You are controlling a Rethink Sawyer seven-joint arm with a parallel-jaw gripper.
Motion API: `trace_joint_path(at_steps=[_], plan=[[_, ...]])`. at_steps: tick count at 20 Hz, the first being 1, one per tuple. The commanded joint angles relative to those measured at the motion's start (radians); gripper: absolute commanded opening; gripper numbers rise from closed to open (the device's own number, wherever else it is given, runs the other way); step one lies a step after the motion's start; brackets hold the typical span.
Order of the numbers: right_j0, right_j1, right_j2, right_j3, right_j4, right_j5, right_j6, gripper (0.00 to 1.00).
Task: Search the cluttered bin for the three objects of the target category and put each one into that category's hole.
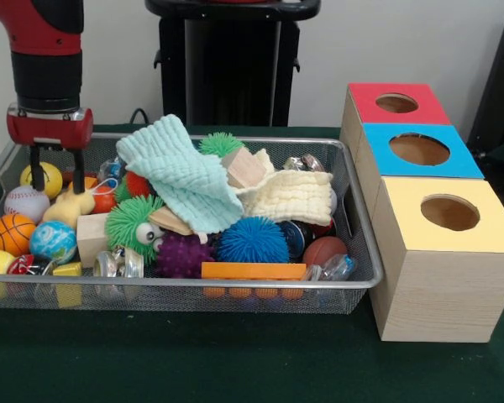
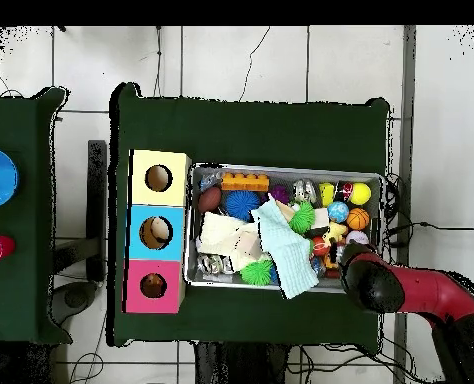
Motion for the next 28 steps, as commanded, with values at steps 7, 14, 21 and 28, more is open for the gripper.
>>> trace_joint_path(at_steps=[7, 14, 21, 28], plan=[[0.0, 0.063, 0.073, -0.011, 0.028, 0.046, -0.035, 1.0], [0.014, 0.055, 0.07, 0.001, 0.057, 0.028, 0.012, 1.0], [0.019, 0.074, 0.058, -0.008, 0.049, -0.006, 0.026, 1.0], [0.012, 0.101, 0.064, -0.017, 0.048, -0.03, 0.027, 1.0]])
